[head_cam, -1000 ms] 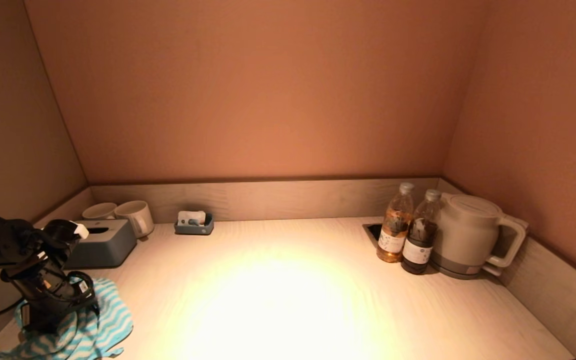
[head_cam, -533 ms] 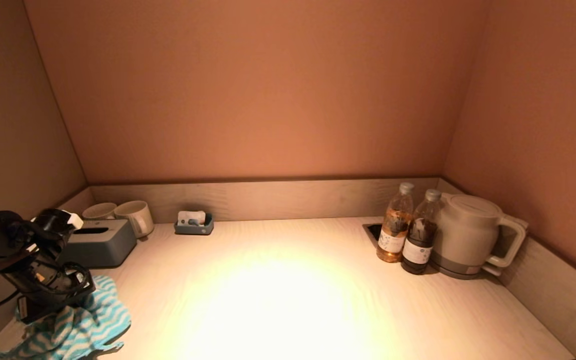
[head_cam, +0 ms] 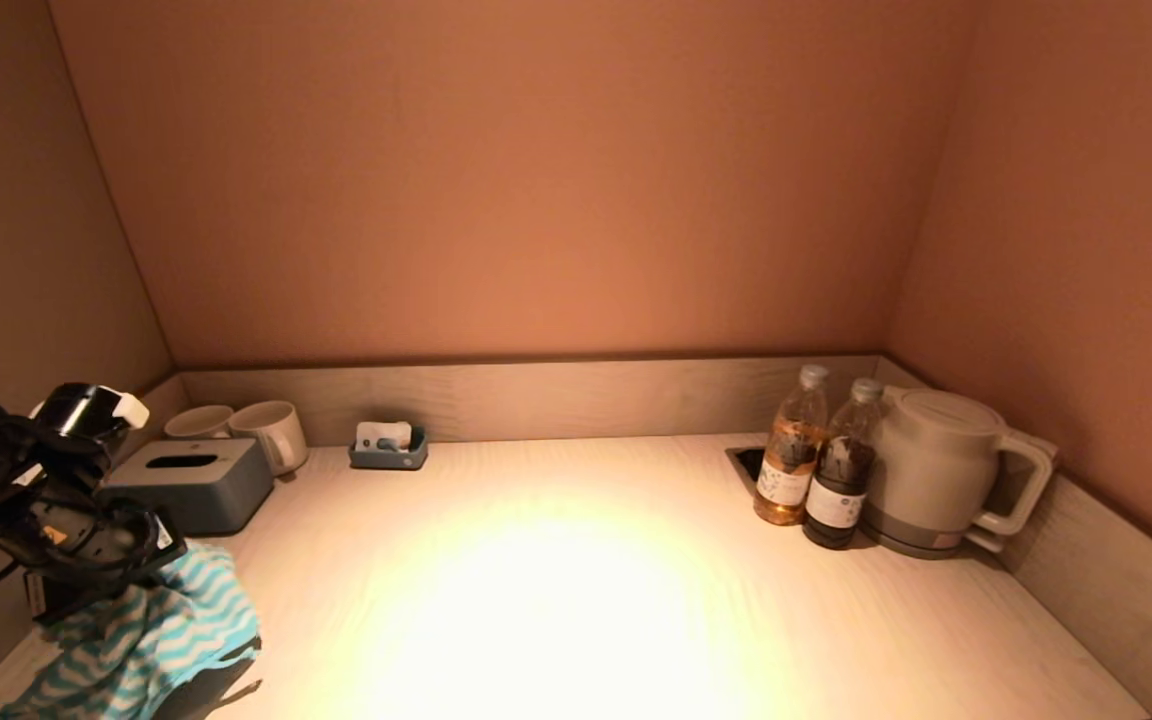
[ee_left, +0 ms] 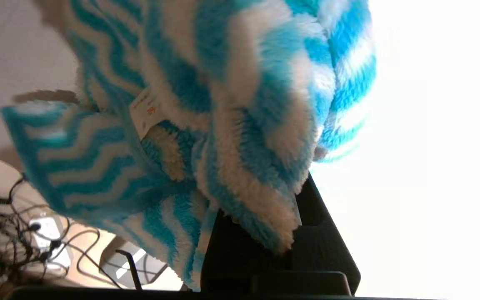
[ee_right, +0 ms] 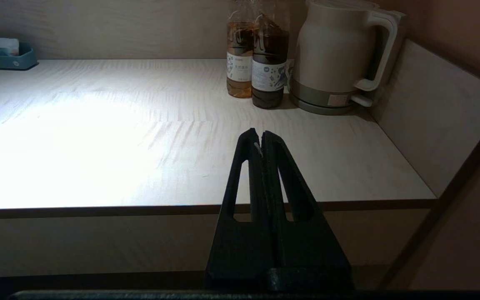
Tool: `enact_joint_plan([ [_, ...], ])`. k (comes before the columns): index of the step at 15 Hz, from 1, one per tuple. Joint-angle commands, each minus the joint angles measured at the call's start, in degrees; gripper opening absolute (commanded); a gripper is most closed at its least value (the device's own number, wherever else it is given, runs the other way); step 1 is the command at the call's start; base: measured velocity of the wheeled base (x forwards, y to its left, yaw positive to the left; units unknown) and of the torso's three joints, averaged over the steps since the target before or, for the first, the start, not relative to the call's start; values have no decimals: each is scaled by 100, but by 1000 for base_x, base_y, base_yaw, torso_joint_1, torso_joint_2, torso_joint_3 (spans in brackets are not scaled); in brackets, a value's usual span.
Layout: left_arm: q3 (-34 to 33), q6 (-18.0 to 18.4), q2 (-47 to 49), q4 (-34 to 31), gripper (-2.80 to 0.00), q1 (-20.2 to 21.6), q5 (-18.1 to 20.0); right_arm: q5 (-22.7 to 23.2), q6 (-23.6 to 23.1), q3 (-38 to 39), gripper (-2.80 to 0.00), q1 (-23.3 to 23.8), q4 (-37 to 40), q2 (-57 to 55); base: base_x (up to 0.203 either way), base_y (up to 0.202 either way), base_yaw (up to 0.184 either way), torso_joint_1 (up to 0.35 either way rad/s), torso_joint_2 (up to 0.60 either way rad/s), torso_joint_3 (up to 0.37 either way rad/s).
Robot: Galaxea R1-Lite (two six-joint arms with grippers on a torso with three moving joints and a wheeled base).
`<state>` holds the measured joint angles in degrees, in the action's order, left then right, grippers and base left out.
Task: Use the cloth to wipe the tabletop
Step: Pick up the tablecloth, then sweep the stains on the table
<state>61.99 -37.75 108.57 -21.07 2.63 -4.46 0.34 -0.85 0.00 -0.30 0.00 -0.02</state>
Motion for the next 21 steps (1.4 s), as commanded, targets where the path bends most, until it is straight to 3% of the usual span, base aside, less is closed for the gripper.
enact_joint_plan([
  [1, 9, -43, -612, -103, -280, -330, -4, 1, -3, 0, -280, -5, -1, 2, 0, 0, 0, 0, 0, 0],
  [5, 199, -71, -1367, -322, -280, -1408, -2, 1, -3, 0, -280, -5, 0, 2, 0, 0, 0, 0, 0, 0],
  [11, 1085, -20, -1334, -259, -280, -2467, -16, 1, -3, 0, -280, -5, 0, 2, 0, 0, 0, 0, 0, 0],
  [16, 2076, 31, -551, -258, -280, -2847, -29, 1, -3, 0, -280, -5, 0, 2, 0, 0, 0, 0, 0, 0],
  [21, 3147, 89, 792, -271, -280, -3817, -43, 1, -3, 0, -280, -5, 0, 2, 0, 0, 0, 0, 0, 0],
])
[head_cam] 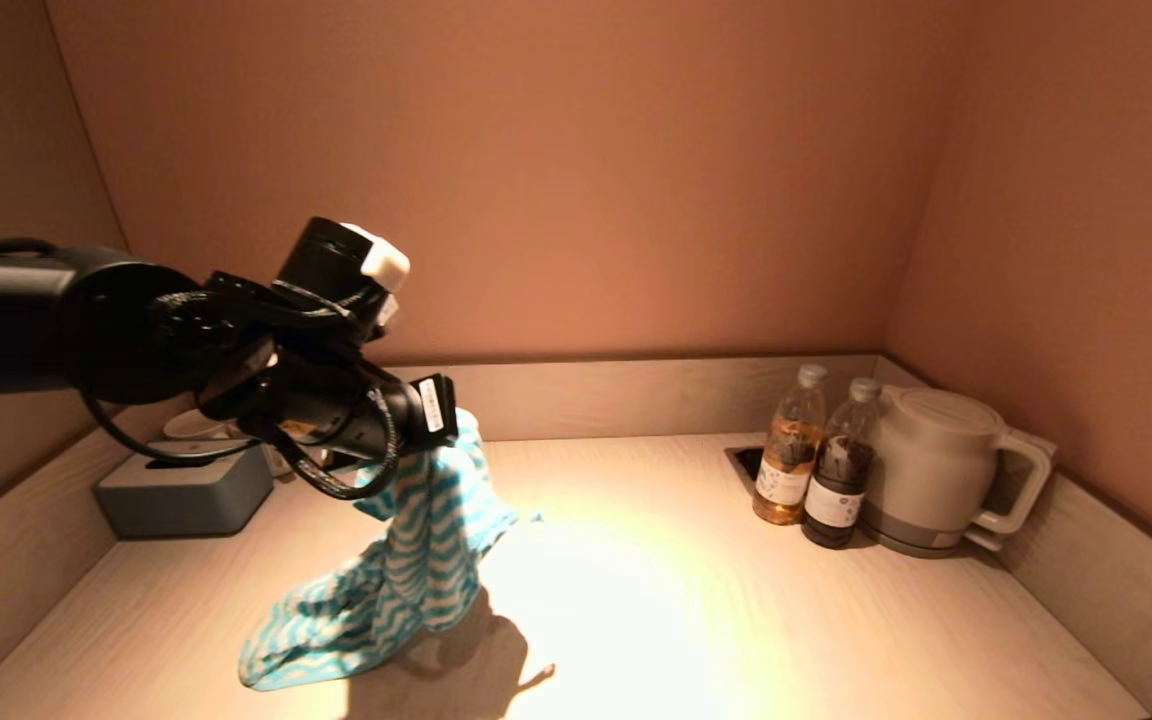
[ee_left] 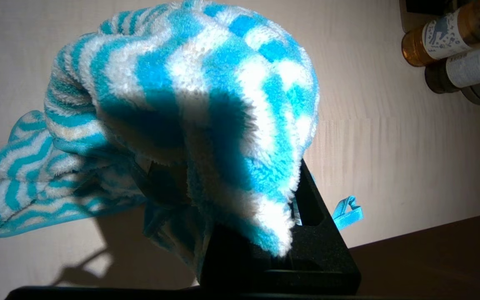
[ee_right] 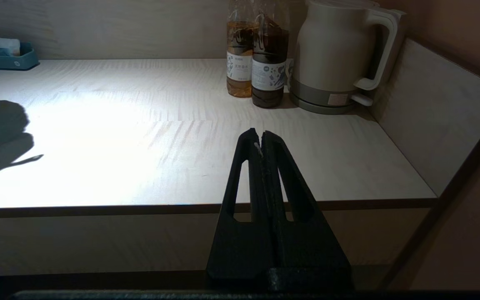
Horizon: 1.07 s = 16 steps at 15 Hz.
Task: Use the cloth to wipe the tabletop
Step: Sweep the stains on the table
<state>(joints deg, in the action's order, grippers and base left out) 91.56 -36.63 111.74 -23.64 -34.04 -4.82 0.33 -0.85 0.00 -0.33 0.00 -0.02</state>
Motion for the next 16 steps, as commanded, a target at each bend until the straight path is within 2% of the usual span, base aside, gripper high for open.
enact_joint_plan([
  [1, 451, -26, 726, -21, -280, -385, -10, 2, -3, 0, -280, -2, -9, 2, 0, 0, 0, 0, 0, 0],
  [5, 848, -42, 1407, -23, -280, -975, -46, 2, -3, 0, -280, -2, 0, 2, 0, 0, 0, 0, 0, 0],
  [7, 1048, -46, 1492, -52, -280, -1131, -46, 2, -3, 0, -280, -2, 0, 2, 0, 0, 0, 0, 0, 0],
  [12, 1069, -36, 1740, -155, -280, -1544, -49, 2, -3, 0, -280, -2, 0, 2, 0, 0, 0, 0, 0, 0],
  [14, 1357, -21, 2398, -590, -280, -1613, -325, 2, -3, 0, -280, -2, 0, 2, 0, 0, 0, 0, 0, 0],
  [16, 1819, -40, 2995, -1170, -280, -1638, -813, 2, -3, 0, -280, -2, 0, 2, 0, 0, 0, 0, 0, 0],
])
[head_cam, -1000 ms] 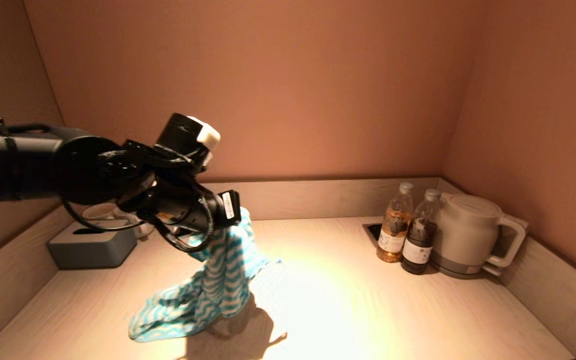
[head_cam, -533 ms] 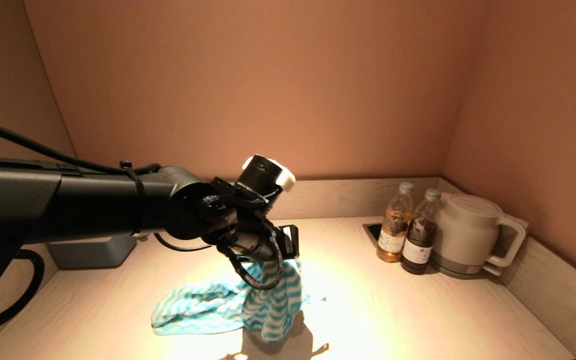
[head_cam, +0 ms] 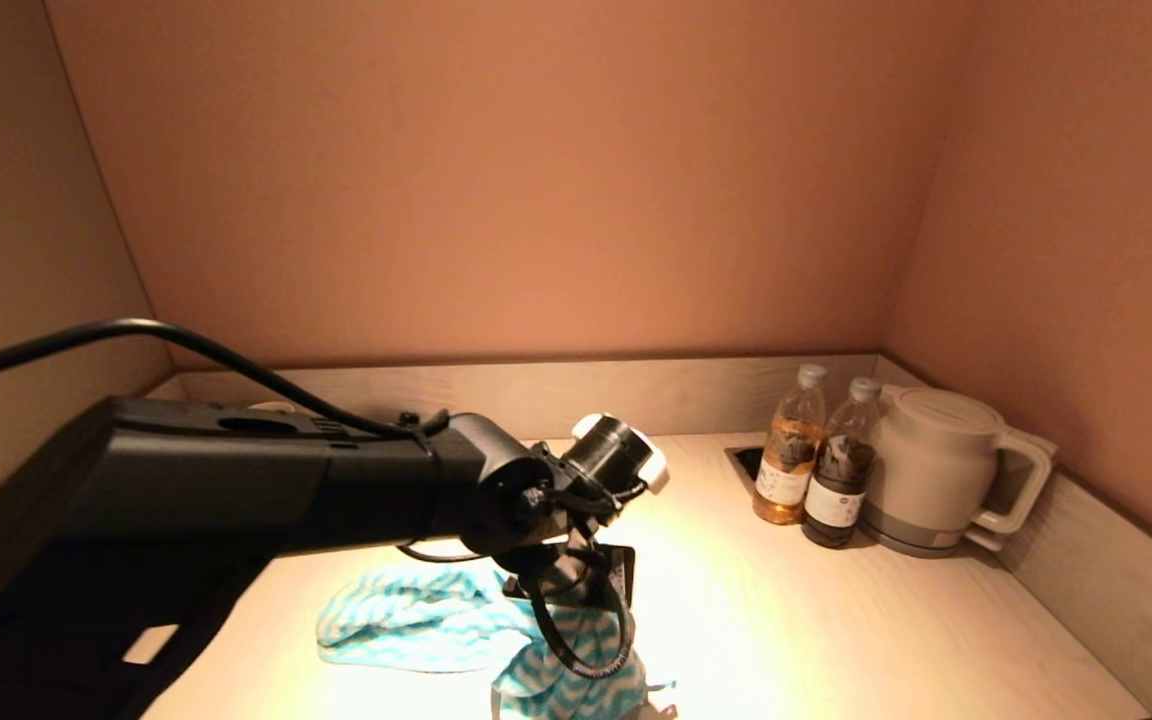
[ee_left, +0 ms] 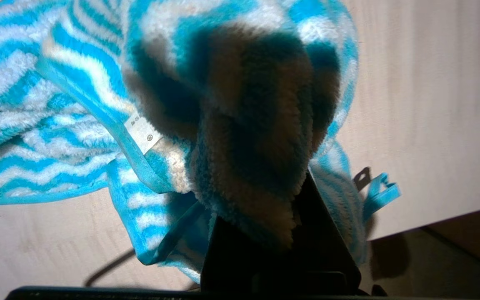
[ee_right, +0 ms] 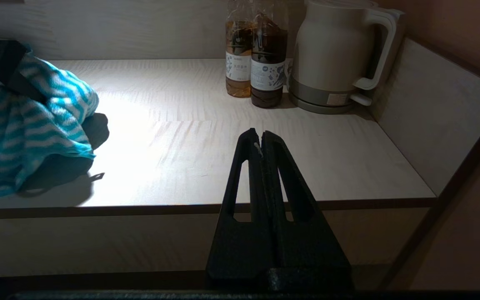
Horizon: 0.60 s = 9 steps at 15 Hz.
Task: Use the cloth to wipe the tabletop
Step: Sweep the stains on the table
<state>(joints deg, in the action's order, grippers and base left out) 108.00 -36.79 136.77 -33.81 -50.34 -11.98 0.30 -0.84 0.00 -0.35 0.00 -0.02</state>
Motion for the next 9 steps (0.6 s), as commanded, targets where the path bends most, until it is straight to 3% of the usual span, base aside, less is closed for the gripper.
enact_joint_plan([
  [1, 302, -44, 644, -419, -280, -10, -334, 5, -3, 0, -280, 0, 0, 2, 0, 0, 0, 0, 0, 0],
  [6, 318, -126, 1019, -530, -280, 184, -403, 5, -3, -3, -280, 0, 0, 2, 0, 0, 0, 0, 0, 0],
  [9, 335, -148, 1268, -495, -280, 478, -678, 5, -3, 0, -280, 0, -9, 2, 0, 0, 0, 0, 0, 0],
])
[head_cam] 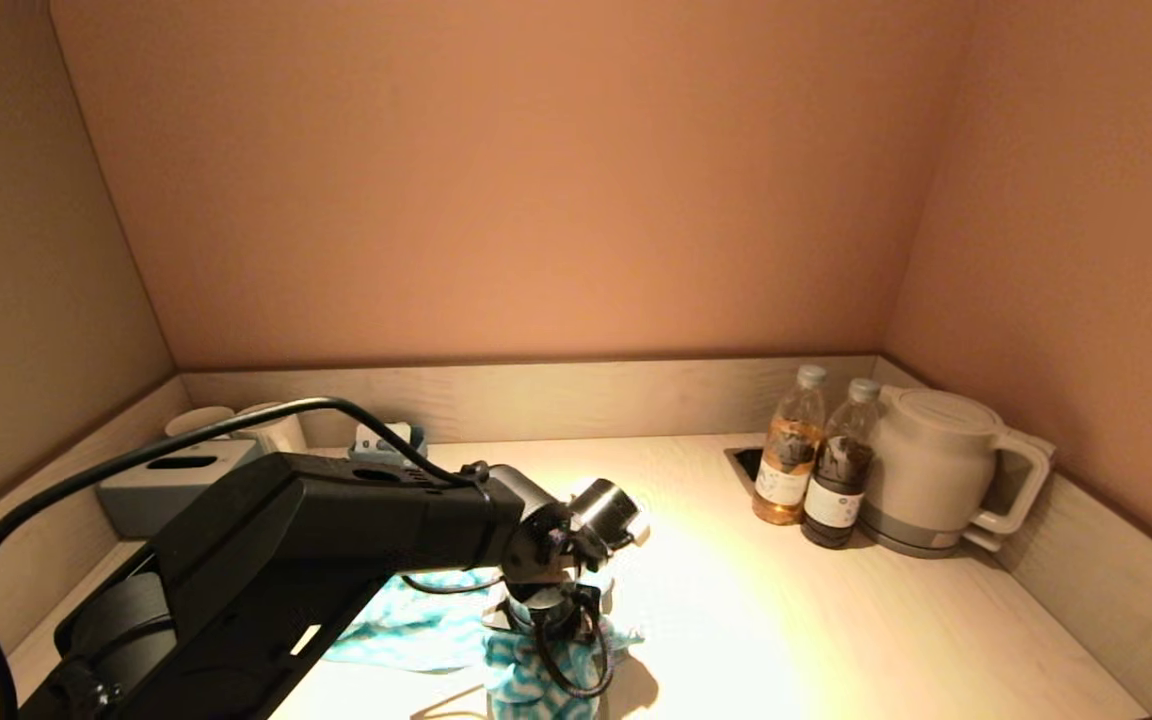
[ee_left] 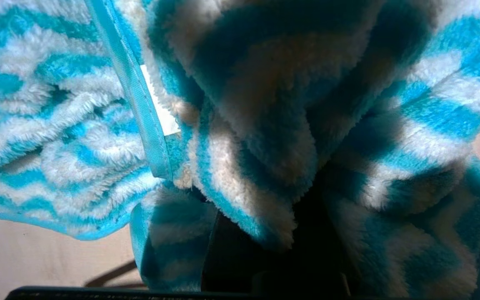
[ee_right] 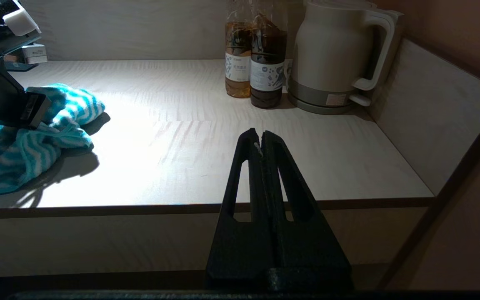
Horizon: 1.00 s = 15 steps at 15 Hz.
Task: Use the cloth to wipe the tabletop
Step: Sweep the stains on the table
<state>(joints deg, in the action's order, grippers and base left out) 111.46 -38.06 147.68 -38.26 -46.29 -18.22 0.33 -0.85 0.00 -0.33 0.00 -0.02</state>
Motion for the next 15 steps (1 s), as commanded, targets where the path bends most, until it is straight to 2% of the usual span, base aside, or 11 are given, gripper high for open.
enact_joint_plan([
  [1, -10, -68, 241, -46, -280, 349, -322, 2, -3, 0, -280, -2, 0, 2, 0, 0, 0, 0, 0, 0],
  [3, -42, -239, 241, -91, -280, 872, -614, 2, -3, 0, -280, -2, 0, 2, 0, 0, 0, 0, 0, 0],
  [5, -163, -611, 73, -319, -280, 1210, -669, 2, -3, 0, -280, -2, 0, 2, 0, 0, 0, 0, 0, 0],
  [7, -407, -971, -121, -616, -280, 1319, -674, 2, -3, 0, -280, -2, 0, 2, 0, 0, 0, 0, 0, 0],
  [9, -837, -1102, -330, -617, -280, 1248, -608, 2, -3, 0, -280, -2, 0, 2, 0, 0, 0, 0, 0, 0],
  [11, -1074, -1158, -485, -591, -280, 799, -574, 2, -3, 0, -280, -2, -9, 2, 0, 0, 0, 0, 0, 0],
  [14, -1017, -1184, -496, -586, -280, 683, -519, 2, -3, 0, -280, -2, 0, 2, 0, 0, 0, 0, 0, 0],
  [15, -864, -1193, -484, -588, -280, 416, -447, 2, -3, 0, -280, -2, 0, 2, 0, 0, 0, 0, 0, 0],
])
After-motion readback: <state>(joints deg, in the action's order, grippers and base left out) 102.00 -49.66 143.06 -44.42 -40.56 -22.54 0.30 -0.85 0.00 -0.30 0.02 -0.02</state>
